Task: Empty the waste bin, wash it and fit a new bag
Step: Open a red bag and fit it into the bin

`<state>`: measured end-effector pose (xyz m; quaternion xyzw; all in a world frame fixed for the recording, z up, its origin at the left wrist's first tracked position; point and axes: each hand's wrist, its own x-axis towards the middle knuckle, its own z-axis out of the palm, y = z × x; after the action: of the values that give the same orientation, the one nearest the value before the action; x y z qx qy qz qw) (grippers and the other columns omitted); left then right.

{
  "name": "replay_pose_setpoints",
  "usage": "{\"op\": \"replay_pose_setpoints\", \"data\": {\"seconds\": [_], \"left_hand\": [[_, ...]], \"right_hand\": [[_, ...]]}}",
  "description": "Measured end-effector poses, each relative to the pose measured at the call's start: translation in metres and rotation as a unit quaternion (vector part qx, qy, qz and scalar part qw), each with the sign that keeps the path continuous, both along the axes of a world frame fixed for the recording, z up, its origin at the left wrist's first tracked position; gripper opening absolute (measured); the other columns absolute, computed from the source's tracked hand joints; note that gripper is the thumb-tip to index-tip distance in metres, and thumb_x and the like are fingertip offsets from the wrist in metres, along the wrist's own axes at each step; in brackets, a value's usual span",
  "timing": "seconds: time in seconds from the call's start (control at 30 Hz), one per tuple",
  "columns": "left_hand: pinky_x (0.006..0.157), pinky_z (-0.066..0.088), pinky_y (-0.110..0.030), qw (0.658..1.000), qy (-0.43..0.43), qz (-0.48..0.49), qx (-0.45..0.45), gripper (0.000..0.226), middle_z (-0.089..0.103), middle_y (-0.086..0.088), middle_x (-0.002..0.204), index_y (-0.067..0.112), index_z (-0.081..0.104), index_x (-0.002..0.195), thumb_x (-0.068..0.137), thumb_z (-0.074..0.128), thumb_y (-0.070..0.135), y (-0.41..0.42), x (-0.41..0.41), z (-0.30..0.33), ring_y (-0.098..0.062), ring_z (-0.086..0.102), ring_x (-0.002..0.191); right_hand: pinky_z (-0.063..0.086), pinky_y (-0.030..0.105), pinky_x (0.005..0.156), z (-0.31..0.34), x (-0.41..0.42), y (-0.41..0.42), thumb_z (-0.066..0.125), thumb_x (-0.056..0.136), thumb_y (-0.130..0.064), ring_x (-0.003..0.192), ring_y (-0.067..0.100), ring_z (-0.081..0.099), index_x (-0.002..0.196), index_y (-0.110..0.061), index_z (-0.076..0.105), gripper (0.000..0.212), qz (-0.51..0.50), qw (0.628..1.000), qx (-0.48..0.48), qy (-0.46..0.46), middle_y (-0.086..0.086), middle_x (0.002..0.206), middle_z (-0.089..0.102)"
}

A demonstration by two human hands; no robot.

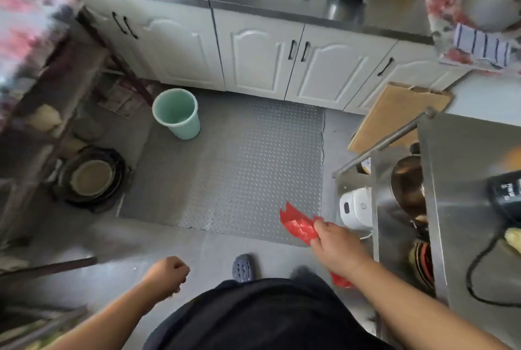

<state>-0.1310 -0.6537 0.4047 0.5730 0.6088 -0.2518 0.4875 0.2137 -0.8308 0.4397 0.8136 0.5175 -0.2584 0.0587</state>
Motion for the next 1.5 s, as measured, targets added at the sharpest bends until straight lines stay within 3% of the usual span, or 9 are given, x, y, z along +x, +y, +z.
{"op": "replay_pose_setpoints", "data": {"seconds": [0.17,0.3,0.6,0.77,0.93,1.1,1.27,1.33,1.5], "left_hand": [[0.052,0.041,-0.023,0.997,0.026,0.069,-0.006,0.019,0.061,-0.007,0.071,0.010,0.057,0.075,0.091,0.052,0.017,0.019,-0.006,-0.003,-0.020,0.052,0.054],[0.050,0.040,-0.022,0.993,0.036,0.111,-0.015,0.017,0.060,-0.005,0.072,0.011,0.056,0.076,0.091,0.052,0.018,0.038,0.014,-0.005,-0.020,0.051,0.054],[0.055,0.048,-0.025,0.978,0.015,0.208,0.030,0.019,0.070,-0.007,0.089,0.012,0.066,0.090,0.096,0.053,0.023,0.120,0.114,0.028,-0.018,0.061,0.066],[0.066,0.055,-0.032,0.967,-0.024,0.247,0.063,0.018,0.073,-0.008,0.091,0.011,0.068,0.091,0.094,0.055,0.023,0.160,0.168,0.051,-0.024,0.067,0.075],[0.084,0.055,-0.035,0.971,0.005,0.235,0.039,0.018,0.072,-0.004,0.095,0.012,0.069,0.093,0.092,0.055,0.023,0.185,0.168,0.043,-0.023,0.067,0.090],[0.073,0.051,-0.028,0.961,0.041,0.272,-0.009,0.015,0.070,-0.003,0.089,0.014,0.066,0.087,0.093,0.055,0.023,0.205,0.130,0.013,-0.020,0.064,0.079],[0.068,0.043,-0.022,0.969,0.070,0.234,-0.044,0.018,0.070,0.001,0.091,0.019,0.062,0.078,0.093,0.057,0.027,0.250,0.088,-0.010,-0.015,0.064,0.089],[0.062,0.043,-0.022,0.969,0.068,0.232,-0.056,0.021,0.067,0.000,0.083,0.018,0.059,0.073,0.092,0.056,0.025,0.281,0.076,-0.012,-0.016,0.062,0.078],[0.057,0.042,-0.025,0.952,0.031,0.303,0.002,0.020,0.063,-0.009,0.079,0.008,0.057,0.079,0.095,0.051,0.018,0.391,0.063,-0.001,-0.023,0.055,0.065]], "right_hand": [[0.037,0.035,0.065,-0.020,0.037,0.025,0.032,0.094,-0.034,0.086,0.025,0.061,0.108,-0.021,0.048,0.025,0.012,0.995,-0.099,0.004,-0.002,0.105,0.064],[0.033,0.032,0.056,-0.038,0.077,0.048,0.034,0.092,-0.029,0.073,0.015,0.052,0.080,-0.028,0.036,0.013,0.004,0.985,-0.166,0.035,-0.012,0.074,0.045],[0.039,0.030,0.061,-0.051,0.191,0.148,0.040,0.095,-0.035,0.076,0.015,0.055,0.079,-0.028,0.040,0.018,0.036,0.979,-0.190,0.065,-0.009,0.076,0.051],[0.046,0.030,0.063,-0.053,0.237,0.235,0.051,0.095,-0.029,0.074,0.016,0.063,0.082,-0.022,0.053,0.015,-0.022,0.977,-0.197,0.078,-0.004,0.078,0.063],[0.041,0.028,0.057,-0.050,0.224,0.331,0.055,0.092,-0.026,0.071,0.013,0.059,0.084,-0.025,0.054,0.009,-0.001,0.983,-0.165,0.083,-0.006,0.076,0.061],[0.035,0.026,0.053,-0.051,0.183,0.429,0.057,0.093,-0.025,0.069,0.015,0.052,0.081,-0.025,0.047,0.016,0.036,0.982,-0.166,0.085,-0.011,0.071,0.053],[0.037,0.029,0.057,-0.046,0.139,0.523,0.057,0.093,-0.026,0.074,0.017,0.057,0.083,-0.024,0.050,0.012,0.065,0.981,-0.160,0.092,-0.004,0.081,0.060],[0.044,0.032,0.063,-0.038,0.123,0.559,0.056,0.092,-0.024,0.078,0.021,0.061,0.081,-0.024,0.049,0.013,0.078,0.980,-0.154,0.097,-0.001,0.084,0.063],[0.042,0.034,0.061,-0.011,0.089,0.641,0.054,0.093,-0.025,0.068,0.017,0.057,0.078,-0.021,0.048,0.016,0.104,0.980,-0.114,0.123,-0.002,0.078,0.061]]}}
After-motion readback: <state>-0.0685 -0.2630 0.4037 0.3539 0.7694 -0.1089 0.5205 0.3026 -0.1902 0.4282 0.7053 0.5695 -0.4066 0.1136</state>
